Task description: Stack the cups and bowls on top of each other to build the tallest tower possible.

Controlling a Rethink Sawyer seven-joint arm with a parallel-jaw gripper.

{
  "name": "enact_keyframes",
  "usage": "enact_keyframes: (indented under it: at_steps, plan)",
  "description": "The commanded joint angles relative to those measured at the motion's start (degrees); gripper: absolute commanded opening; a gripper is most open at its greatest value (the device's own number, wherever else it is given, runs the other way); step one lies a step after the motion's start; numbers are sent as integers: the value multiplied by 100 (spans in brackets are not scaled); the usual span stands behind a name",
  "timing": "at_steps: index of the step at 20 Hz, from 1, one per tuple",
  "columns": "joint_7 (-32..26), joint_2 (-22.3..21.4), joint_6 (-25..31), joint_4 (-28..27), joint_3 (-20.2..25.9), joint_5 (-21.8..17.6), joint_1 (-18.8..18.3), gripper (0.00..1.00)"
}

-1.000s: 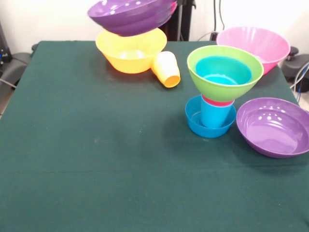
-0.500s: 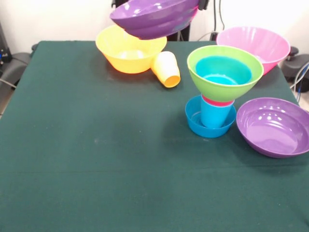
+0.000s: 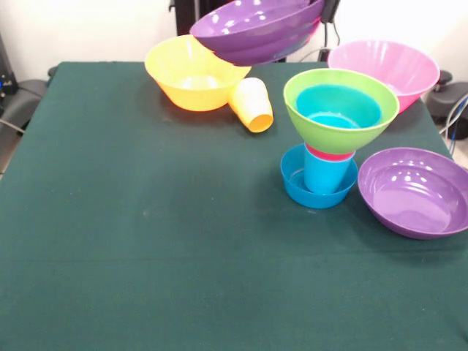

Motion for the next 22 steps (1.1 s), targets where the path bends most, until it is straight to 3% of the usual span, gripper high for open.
enact_keyframes:
  at_steps: [1,15,22]
  plan:
    - [1209,459,564,-301,175,247,150,0]
    - [1552,1043,922,-1001,-135,742,543,0]
    - [1643,1270,1557,-1485,-411,758,689,0]
